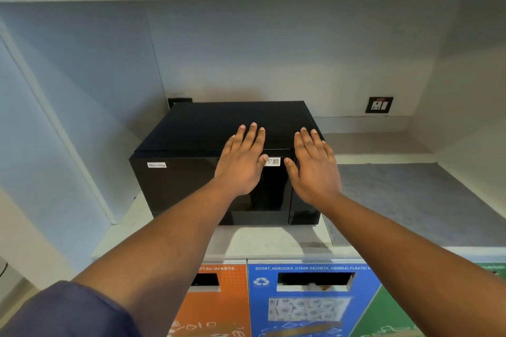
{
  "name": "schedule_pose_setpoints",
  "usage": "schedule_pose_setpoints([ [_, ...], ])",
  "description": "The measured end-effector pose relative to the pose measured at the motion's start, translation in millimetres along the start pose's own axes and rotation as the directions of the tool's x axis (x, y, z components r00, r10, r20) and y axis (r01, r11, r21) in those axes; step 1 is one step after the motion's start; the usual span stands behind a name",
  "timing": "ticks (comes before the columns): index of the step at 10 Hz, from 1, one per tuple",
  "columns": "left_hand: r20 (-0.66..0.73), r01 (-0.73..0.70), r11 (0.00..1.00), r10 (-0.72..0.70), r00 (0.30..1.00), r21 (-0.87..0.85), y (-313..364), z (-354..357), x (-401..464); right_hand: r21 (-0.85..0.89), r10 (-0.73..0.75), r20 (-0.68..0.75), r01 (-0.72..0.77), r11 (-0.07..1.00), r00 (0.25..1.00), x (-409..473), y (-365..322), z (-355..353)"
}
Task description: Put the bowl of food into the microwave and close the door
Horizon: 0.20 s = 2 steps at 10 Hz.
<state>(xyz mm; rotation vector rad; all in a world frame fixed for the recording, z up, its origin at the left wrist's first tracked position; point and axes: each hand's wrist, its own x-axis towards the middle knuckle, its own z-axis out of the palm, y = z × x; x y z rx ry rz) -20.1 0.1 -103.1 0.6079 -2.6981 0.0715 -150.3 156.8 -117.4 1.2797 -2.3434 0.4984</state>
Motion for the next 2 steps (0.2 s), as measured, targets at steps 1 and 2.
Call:
schedule_pose_setpoints([
  [1,-0.145,-0.011,1.0,0.013,0.989,0.015,8.5,-38.5,-1.8,0.018,-0.004,-0.114,0.006,1.0,0.994,5.8,-11.0,-34.0],
  [2,-0.273,-0.021,1.0,0.025,0.962,0.018,15.9,-78.0,-1.9,0.019,-0.009,-0.205,0.013,1.0,0.979,15.3,-21.9,-68.6],
])
